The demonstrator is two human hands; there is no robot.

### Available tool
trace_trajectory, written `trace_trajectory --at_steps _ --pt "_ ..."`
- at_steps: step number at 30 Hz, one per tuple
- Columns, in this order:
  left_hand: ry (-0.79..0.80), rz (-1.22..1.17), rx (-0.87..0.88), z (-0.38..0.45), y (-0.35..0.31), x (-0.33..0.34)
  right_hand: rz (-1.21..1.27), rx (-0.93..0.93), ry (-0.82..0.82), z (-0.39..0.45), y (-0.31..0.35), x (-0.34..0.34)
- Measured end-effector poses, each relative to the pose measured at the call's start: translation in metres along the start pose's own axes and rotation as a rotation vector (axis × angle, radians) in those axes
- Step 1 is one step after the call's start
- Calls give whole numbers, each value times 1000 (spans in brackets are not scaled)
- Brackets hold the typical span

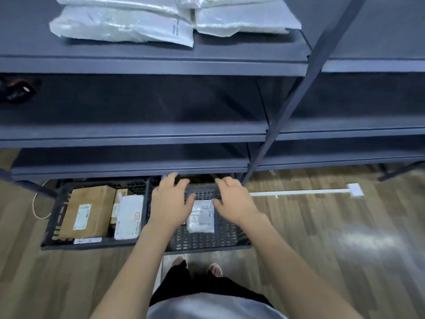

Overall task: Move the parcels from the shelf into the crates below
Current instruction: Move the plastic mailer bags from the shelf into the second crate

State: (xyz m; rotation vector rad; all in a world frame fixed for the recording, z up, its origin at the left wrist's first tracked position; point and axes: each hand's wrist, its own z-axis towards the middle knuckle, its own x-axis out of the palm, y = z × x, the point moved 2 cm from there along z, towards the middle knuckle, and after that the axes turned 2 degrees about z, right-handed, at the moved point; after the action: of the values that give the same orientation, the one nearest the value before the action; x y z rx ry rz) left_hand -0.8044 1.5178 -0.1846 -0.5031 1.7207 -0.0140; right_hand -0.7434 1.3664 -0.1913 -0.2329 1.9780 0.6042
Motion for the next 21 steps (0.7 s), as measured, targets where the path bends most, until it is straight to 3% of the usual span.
trace_trajectory --at_steps 8,21 --pt "-143 70 84 43 29 -78 -58 -7 -90 33 42 -52" --pt "-383 235 234 115 38 -234 -158 -149 -441 99 93 -208"
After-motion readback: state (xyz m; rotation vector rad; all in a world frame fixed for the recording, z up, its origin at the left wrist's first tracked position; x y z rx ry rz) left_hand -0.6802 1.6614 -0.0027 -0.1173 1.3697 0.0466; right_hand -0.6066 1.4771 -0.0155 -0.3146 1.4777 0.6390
